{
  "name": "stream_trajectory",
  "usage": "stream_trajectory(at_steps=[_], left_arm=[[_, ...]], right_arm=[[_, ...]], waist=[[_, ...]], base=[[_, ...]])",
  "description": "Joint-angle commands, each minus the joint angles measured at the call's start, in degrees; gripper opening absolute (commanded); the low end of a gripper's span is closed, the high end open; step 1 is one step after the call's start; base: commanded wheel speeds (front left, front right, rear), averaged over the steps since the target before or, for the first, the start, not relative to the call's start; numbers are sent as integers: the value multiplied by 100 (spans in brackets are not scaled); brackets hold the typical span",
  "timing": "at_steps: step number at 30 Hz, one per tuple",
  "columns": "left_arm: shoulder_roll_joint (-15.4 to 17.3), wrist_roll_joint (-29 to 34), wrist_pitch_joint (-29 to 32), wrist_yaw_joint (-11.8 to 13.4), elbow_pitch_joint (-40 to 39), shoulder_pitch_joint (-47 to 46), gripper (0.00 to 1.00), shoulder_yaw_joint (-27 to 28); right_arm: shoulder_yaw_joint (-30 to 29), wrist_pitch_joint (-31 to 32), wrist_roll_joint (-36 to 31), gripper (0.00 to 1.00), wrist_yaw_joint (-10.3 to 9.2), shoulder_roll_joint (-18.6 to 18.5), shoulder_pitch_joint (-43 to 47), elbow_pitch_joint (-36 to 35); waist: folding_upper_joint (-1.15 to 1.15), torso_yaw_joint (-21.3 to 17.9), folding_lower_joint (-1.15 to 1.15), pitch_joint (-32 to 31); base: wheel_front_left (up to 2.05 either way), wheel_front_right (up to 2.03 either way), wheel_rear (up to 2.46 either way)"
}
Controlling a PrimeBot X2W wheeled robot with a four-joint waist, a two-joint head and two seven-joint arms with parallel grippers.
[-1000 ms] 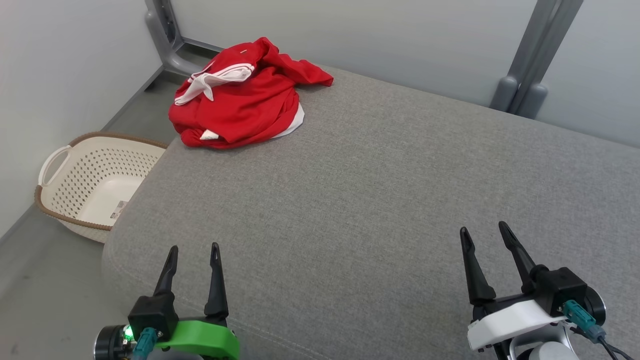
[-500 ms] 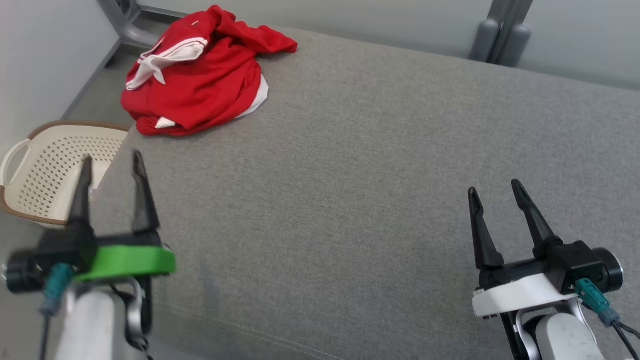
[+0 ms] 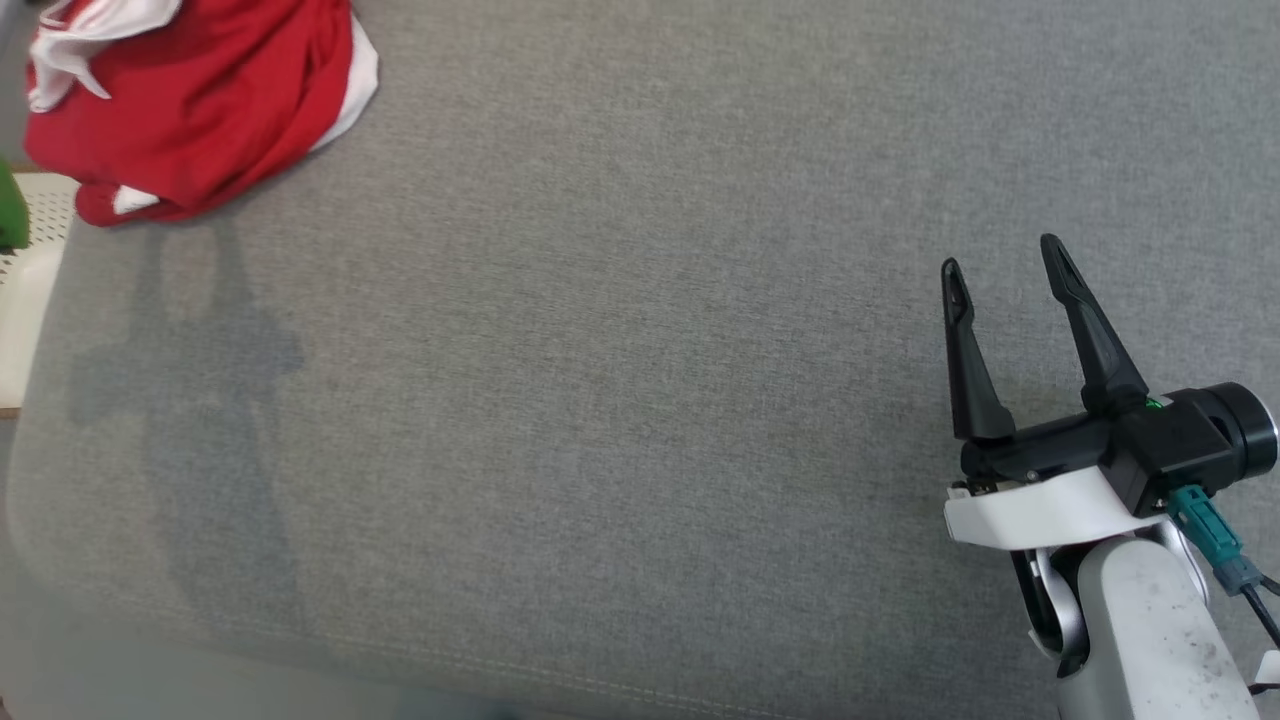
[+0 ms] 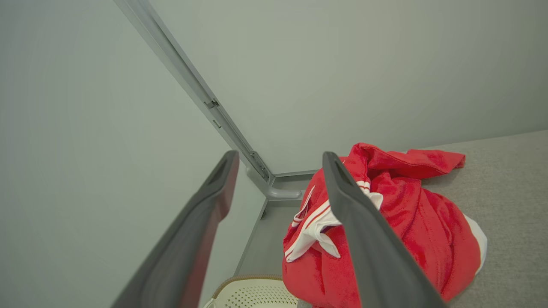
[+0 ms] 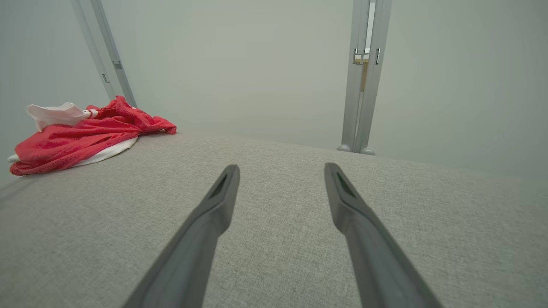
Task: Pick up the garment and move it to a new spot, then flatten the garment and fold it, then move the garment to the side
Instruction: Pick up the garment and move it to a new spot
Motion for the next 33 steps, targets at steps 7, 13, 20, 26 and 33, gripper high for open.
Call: stream_trajectory(at_steps=[7, 13, 20, 26, 33], left_arm=[[313, -119, 612, -166, 1192, -701, 100, -209], [491, 0, 489, -203, 1636, -1030, 100, -498], [607, 124, 221, 33, 2007, -1382, 80, -597], [525, -16, -116, 108, 2205, -1539, 0, -545], [597, -47, -393, 72, 2253, -1698, 0, -599]], right_arm=[[-31, -17, -109, 100, -2, -22, -235, -169], [-29, -16, -88, 100, -2, -23, -270, -221], [45, -3, 20, 100, -5, -31, -230, -133], [25, -3, 96, 100, -5, -32, -226, -66], [88, -5, 236, 100, -5, -25, -219, -31]], waist=[[0, -716, 0, 1301], [0, -768, 0, 1486], [0, -848, 0, 1516], [0, -880, 0, 1399], [0, -855, 0, 1027]], base=[[0, 0, 0], [0, 0, 0], [0, 0, 0], [0, 0, 0], [0, 0, 0]])
